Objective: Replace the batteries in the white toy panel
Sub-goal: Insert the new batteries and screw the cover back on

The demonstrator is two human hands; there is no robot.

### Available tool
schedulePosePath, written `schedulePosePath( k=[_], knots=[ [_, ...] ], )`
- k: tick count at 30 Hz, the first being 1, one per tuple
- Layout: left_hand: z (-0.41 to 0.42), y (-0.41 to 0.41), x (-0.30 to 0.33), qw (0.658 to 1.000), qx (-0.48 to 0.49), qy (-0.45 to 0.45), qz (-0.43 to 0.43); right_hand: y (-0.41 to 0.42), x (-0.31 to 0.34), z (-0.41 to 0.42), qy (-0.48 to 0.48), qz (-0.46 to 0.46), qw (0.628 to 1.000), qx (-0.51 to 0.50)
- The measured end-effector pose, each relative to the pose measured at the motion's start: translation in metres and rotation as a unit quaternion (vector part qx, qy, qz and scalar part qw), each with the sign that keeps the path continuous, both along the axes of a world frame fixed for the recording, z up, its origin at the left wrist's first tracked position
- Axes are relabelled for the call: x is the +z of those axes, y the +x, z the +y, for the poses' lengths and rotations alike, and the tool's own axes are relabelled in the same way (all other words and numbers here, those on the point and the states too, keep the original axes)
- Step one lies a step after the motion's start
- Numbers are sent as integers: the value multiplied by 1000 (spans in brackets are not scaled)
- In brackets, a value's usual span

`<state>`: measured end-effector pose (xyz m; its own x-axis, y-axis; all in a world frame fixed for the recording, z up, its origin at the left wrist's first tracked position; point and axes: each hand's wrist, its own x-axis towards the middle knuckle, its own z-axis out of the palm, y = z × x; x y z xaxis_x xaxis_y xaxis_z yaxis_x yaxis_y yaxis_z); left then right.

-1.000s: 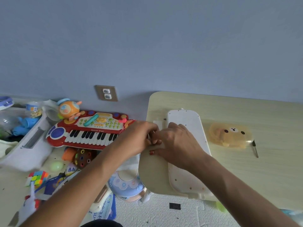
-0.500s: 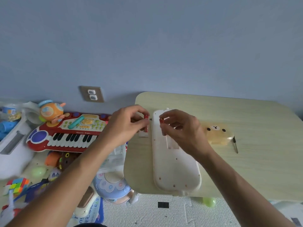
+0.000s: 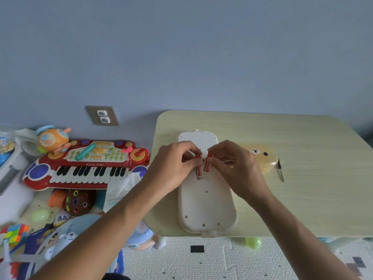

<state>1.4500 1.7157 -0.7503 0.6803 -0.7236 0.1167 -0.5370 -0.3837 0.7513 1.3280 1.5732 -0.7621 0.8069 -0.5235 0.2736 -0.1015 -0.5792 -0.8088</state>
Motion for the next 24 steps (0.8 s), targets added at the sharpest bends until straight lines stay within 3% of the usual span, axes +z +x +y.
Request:
schedulePosePath(
  k=[6,24],
  knots=[
    [-1,-5,-3,996,-21,11,-83,-4,-11,2,-138,-44,988,46],
    [4,-2,-15,986,-41,0,-161,-14,-26,3,-321,-90,942,25]
  ],
)
